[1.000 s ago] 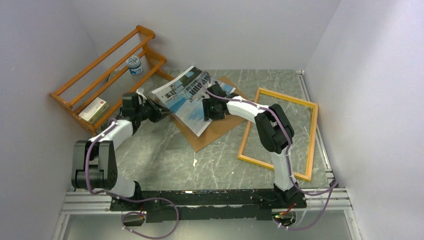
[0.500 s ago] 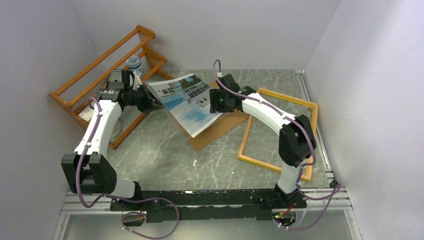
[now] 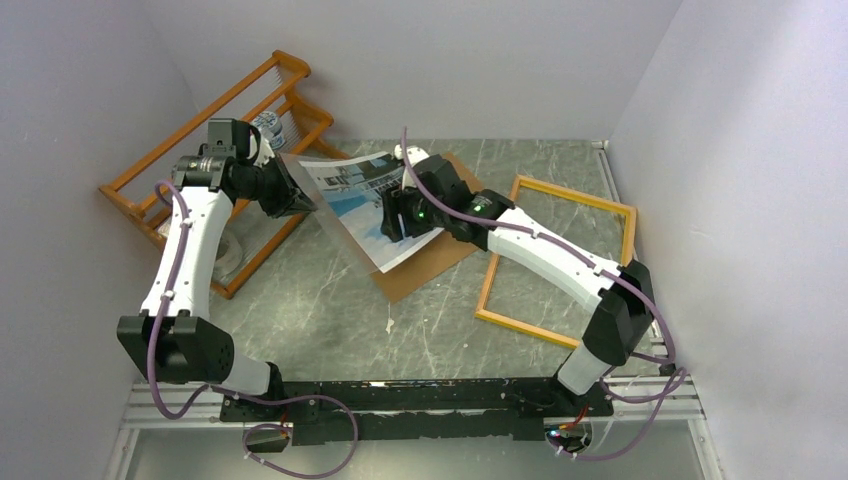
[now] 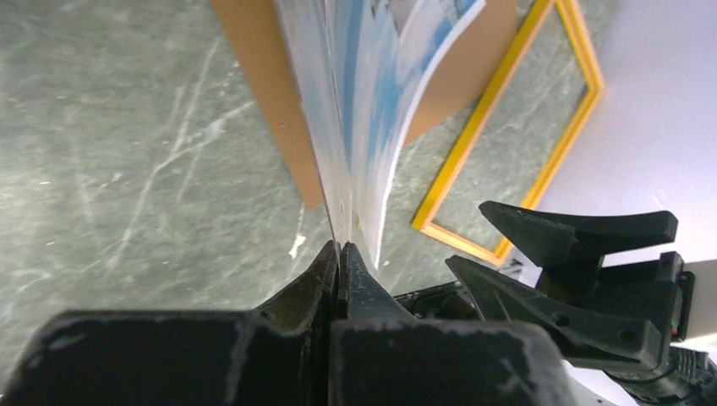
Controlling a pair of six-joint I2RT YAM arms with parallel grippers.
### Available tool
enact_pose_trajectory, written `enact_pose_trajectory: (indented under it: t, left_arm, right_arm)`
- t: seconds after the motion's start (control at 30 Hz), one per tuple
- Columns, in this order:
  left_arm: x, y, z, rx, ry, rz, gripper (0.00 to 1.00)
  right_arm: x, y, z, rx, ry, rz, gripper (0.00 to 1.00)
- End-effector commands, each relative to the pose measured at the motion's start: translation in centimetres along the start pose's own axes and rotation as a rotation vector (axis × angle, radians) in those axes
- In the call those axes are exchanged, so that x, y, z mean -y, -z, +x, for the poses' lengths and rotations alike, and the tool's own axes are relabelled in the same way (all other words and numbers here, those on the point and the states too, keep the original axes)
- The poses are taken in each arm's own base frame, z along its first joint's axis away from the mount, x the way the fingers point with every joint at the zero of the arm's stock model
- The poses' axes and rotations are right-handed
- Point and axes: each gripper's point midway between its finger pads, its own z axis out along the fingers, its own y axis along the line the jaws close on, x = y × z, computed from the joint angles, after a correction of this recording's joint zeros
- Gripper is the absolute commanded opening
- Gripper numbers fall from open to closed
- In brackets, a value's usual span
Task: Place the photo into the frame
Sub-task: Pick up the photo frame item at the center of the board.
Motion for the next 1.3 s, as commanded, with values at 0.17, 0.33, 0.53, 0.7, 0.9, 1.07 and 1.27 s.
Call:
enact_pose_trajectory:
  t: [0.17, 0.33, 0.53, 0.7, 0.9, 1.07, 1.27]
  left_arm:
    - [-1.1, 5.6, 0.5, 0.079, -0.212, -0.124, 0.03]
    - [-0.9, 9.1, 0.0, 0.201, -0.35, -0.15, 0.03]
    - [-0.6, 14.2, -0.6, 0.441, -0.532, -0.182, 0.02]
    - [0.2, 17.7, -1.7, 0.603, -0.612, -0.212, 0.02]
    - [4.4, 19.6, -2.5, 0.694, -0.748, -0.06, 0.02]
    - [8.4, 20.0, -2.3, 0.698, -0.861, 0.112, 0.02]
    - [11.6, 19.6, -0.8, 0.634, -0.998, 0.304, 0.03]
  right_arm:
    - [-0.6, -1.1, -2.2, 0.097, -0.11, 0.067, 0.63]
    - [0.4, -2.3, -1.8, 0.075, -0.155, 0.134, 0.63]
    - [-1.5, -1.9, -4.9, 0.136, -0.061, 0.047, 0.63]
    - [-3.4, -1.0, -8.2, 0.203, 0.019, -0.029, 0.63]
    - [-5.6, 1.8, -11.8, 0.295, 0.133, -0.117, 0.64]
    - [-6.1, 5.2, -14.2, 0.364, 0.276, -0.149, 0.73]
    - [-6.0, 9.4, -16.6, 0.437, 0.411, -0.176, 0.83]
